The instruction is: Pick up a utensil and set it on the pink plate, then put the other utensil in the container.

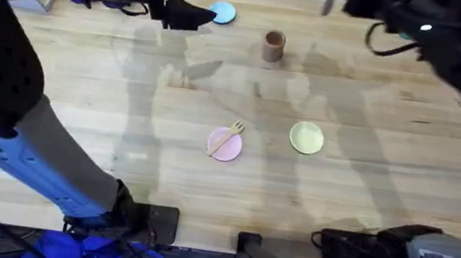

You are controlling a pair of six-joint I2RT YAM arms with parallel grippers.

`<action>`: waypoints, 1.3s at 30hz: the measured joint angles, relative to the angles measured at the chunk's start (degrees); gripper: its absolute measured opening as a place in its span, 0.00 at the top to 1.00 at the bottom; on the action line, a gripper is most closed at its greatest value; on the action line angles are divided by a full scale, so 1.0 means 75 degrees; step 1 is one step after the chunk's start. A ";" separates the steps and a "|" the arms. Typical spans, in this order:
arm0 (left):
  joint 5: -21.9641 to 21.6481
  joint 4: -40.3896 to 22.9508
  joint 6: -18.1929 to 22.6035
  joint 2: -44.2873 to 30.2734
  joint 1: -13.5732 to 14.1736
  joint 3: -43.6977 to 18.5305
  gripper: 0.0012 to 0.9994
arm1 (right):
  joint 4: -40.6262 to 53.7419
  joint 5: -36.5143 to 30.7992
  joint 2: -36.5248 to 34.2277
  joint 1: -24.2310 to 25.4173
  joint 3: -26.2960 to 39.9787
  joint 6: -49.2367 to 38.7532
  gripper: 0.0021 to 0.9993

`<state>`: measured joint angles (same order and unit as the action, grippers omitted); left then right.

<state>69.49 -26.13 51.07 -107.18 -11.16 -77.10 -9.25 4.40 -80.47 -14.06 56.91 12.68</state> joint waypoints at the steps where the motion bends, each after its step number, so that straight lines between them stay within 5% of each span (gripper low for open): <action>1: 0.0000 0.0000 0.0000 0.0000 0.0000 0.0000 0.01 | -0.0160 0.0033 -0.0170 -0.0088 -0.0015 0.0027 0.97; 15: 0.0000 0.0000 0.0000 0.0000 -0.0002 0.0000 0.01 | -0.3683 0.0446 -0.2299 -0.0339 -0.0065 0.0022 0.97; 30: 0.0000 0.0003 0.0000 0.0000 0.0000 0.0000 0.01 | -0.5402 0.3513 -0.3240 0.0995 -0.0068 -0.0276 0.97; 39: 0.0000 0.0000 0.0000 0.0000 0.0000 0.0000 0.01 | -0.6682 0.4374 -0.3948 0.0917 -0.0068 -0.0328 0.97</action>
<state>69.49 -26.13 51.07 -107.18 -11.16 -77.10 -59.36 37.20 -110.07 -7.18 56.40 10.22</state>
